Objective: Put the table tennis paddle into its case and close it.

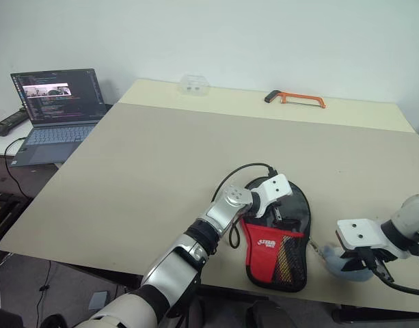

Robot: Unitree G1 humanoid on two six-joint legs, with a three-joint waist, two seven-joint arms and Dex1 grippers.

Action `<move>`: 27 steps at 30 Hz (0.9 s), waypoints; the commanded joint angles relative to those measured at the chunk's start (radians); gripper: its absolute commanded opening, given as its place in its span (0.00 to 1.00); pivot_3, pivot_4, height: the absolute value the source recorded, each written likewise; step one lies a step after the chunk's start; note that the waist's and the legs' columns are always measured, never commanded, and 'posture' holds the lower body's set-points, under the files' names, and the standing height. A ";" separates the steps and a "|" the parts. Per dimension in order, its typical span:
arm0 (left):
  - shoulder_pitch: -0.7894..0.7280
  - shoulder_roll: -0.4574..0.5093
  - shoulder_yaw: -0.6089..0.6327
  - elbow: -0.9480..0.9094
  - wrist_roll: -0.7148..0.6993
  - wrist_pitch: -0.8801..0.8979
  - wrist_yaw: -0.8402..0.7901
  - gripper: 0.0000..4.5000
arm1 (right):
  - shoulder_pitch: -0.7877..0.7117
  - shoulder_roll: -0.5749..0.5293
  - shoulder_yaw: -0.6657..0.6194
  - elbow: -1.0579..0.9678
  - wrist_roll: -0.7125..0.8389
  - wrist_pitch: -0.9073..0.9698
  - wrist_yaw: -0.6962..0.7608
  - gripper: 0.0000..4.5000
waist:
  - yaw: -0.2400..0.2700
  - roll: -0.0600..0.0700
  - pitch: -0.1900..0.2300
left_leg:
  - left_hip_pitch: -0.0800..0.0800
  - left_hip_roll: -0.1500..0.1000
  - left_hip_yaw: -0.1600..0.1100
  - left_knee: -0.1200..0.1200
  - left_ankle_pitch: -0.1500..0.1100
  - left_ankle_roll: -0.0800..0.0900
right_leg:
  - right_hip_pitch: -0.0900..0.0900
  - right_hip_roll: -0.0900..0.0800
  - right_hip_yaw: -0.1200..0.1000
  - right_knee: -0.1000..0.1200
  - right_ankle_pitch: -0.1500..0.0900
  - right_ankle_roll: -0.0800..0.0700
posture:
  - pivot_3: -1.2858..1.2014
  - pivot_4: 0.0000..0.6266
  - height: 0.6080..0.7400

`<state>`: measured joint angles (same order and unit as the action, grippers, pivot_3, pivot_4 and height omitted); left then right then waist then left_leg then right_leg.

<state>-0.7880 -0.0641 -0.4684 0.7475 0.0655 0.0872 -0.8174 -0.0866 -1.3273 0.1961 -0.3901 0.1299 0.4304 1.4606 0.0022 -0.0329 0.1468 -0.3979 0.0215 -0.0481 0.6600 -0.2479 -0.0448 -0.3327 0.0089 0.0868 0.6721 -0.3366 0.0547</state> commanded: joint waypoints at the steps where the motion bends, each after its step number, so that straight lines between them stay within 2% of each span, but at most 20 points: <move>1: 0.050 0.031 -0.051 0.131 0.092 0.053 0.027 1.00 | 0.090 -0.052 0.027 -0.063 -0.022 -0.042 0.035 0.00 | 0.005 0.000 0.000 | 0.000 -0.001 0.000 0.000 0.000 0.000 | 0.000 -0.001 0.000 0.000 0.000 0.000 | 0.52 0.24 1.00; 12: 0.053 0.036 -0.057 0.134 0.095 0.055 0.033 1.00 | 0.168 -0.100 -0.046 -0.134 0.028 -0.056 0.067 0.00 | 0.010 0.002 -0.001 | -0.002 -0.009 -0.003 -0.001 -0.003 0.005 | 0.002 -0.010 -0.005 -0.006 -0.001 0.001 | 0.52 0.24 1.00; 19: 0.056 0.038 -0.056 0.135 0.092 0.056 0.043 1.00 | 0.076 -0.098 -0.117 -0.149 0.198 0.083 0.105 0.00 | 0.015 0.003 0.000 | -0.002 -0.011 -0.010 -0.002 -0.005 0.007 | 0.008 -0.016 -0.015 -0.012 -0.001 0.001 | 0.52 0.24 1.00; 27: 0.062 0.029 -0.061 0.132 0.093 0.056 0.049 1.00 | 0.145 -0.126 -0.146 -0.234 0.357 0.208 0.118 0.00 | 0.015 0.003 0.000 | -0.001 -0.011 -0.011 -0.002 -0.005 0.007 | 0.010 -0.019 -0.017 -0.013 -0.001 0.000 | 0.52 0.24 1.00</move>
<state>-0.7907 -0.0806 -0.4830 0.7526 0.0655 0.0870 -0.7925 0.0397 -1.4306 0.0585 -0.5718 0.4279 0.6130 1.5157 0.0169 -0.0298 0.1472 -0.3993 0.0104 -0.0595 0.6579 -0.2527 -0.0379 -0.3222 -0.0098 0.0699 0.6591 -0.3379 0.0551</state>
